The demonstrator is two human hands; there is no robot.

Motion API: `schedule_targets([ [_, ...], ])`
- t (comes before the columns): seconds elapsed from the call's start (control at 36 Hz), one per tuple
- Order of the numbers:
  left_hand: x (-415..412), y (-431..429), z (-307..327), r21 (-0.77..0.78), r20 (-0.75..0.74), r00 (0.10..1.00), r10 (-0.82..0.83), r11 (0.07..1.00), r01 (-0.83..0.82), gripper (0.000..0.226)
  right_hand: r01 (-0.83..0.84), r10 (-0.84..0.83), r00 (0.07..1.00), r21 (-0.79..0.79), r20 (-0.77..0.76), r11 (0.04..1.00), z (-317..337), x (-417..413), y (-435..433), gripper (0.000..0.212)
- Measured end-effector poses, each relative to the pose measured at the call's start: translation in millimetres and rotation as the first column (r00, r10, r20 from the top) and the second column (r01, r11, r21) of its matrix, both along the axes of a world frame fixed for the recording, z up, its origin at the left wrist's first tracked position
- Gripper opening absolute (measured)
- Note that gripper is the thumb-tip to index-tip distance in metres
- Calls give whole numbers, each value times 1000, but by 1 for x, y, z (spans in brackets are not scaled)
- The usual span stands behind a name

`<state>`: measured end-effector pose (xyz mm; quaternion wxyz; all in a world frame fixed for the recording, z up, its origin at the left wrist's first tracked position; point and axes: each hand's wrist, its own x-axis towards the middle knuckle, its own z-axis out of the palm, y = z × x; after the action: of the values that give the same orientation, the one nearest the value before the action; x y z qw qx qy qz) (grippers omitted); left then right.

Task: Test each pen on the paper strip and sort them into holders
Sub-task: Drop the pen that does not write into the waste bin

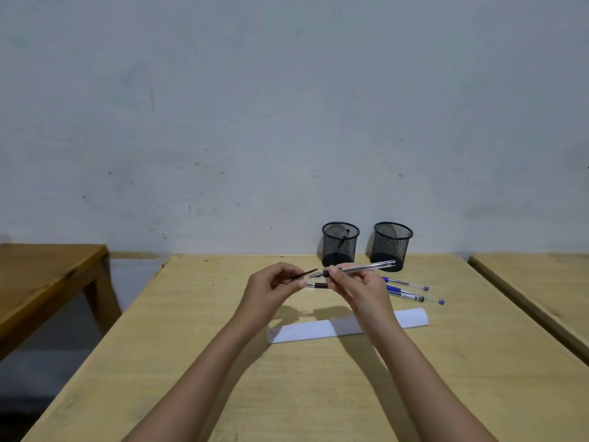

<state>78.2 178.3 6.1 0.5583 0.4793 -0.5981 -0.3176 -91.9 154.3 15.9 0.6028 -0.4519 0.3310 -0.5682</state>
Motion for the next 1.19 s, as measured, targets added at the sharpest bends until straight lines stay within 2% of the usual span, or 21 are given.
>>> schedule_targets([
  [0.14,-11,-12,6,-18,-14,999,-34,999,34,14,24,-24,999,-4,21,1000,4,-10,-8,8],
  [0.25,-28,-30,10,-10,-28,997,-79,997,78,14,74,-80,994,-75,-76,994,2,-15,-18,4],
  [0.36,-45,-52,18,-10,-119,987,-108,994,108,19,158,-190,966,-181,-175,971,14,-28,-32,9],
  [0.47,-60,-70,25,-21,-151,977,-149,989,148,22,193,-237,950,-215,-202,957,29,-45,-43,10],
  [0.58,-81,-90,29,8,-148,964,-220,975,223,18,293,-334,921,-207,-201,933,35,-63,-48,9],
  [0.72,-126,-100,46,-22,-57,939,-339,941,339,13,404,-477,845,-294,-242,866,51,-95,-40,5],
  [0.89,-191,-83,55,-86,117,845,-521,843,531,11,574,-669,688,-353,-280,739,64,-151,4,15],
  [0.94,-216,-69,50,-61,219,781,-585,790,610,18,629,-748,573,-406,-335,663,63,-173,30,13],
  [1.0,-240,-55,40,-36,385,701,-601,749,662,29,649,-797,426,-468,-429,599,59,-195,60,9],
  [1.11,-276,-25,9,59,600,519,-608,681,730,44,660,-728,180,-468,-662,588,31,-237,125,5],
  [1.19,-297,-5,-15,176,614,440,-655,657,733,49,696,-614,108,-381,-782,608,-7,-264,176,5],
])
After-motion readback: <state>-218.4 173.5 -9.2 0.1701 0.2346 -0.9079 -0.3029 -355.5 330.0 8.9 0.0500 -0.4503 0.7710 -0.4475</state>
